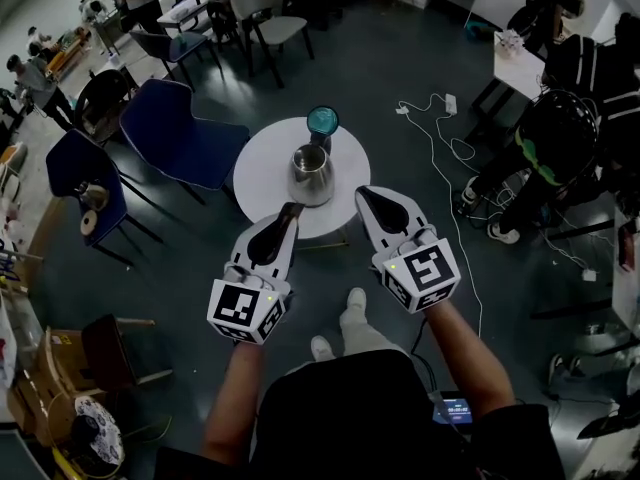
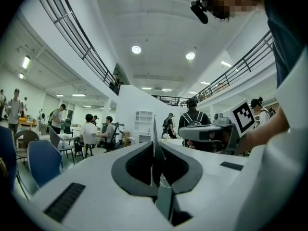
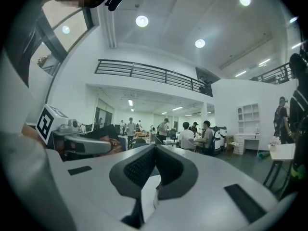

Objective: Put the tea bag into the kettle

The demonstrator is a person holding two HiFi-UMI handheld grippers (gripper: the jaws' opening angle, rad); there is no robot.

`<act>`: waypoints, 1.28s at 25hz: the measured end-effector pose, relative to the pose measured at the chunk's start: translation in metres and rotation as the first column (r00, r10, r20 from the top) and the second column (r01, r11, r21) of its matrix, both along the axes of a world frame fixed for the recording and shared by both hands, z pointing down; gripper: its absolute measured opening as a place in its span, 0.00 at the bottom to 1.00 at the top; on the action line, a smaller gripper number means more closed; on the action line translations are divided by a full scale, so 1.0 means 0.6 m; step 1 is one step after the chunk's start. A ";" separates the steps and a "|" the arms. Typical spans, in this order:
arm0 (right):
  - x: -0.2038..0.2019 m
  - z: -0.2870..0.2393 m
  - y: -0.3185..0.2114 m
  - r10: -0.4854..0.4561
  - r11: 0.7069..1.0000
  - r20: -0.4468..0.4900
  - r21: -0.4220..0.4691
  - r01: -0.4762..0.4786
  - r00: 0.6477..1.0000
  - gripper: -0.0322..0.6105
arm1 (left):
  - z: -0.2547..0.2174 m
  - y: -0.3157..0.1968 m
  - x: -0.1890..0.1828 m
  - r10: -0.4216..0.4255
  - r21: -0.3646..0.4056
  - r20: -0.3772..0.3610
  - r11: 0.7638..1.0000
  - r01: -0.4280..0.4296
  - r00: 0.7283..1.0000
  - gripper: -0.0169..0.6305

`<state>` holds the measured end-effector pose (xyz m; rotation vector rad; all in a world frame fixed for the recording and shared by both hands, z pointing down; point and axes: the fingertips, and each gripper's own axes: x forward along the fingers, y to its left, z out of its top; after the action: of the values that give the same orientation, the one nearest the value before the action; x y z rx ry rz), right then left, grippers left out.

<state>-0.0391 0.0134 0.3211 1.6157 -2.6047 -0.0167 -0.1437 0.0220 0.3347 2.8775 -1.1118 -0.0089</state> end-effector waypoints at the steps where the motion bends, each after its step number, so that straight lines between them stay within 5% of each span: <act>1: 0.007 0.002 -0.006 -0.001 1.000 -0.001 -0.001 0.001 1.000 0.08 | 0.001 -0.006 0.007 -0.002 0.000 0.001 1.000 0.002 1.000 0.07; 32: 0.093 0.036 -0.196 -0.074 0.997 -0.020 -0.022 0.074 0.997 0.08 | 0.040 -0.193 0.112 -0.056 -0.037 0.026 0.998 0.057 0.998 0.07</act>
<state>0.0168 -0.1044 0.3425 1.5037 -2.6383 -0.0095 -0.0767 -0.0937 0.3589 2.8197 -1.1843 0.0446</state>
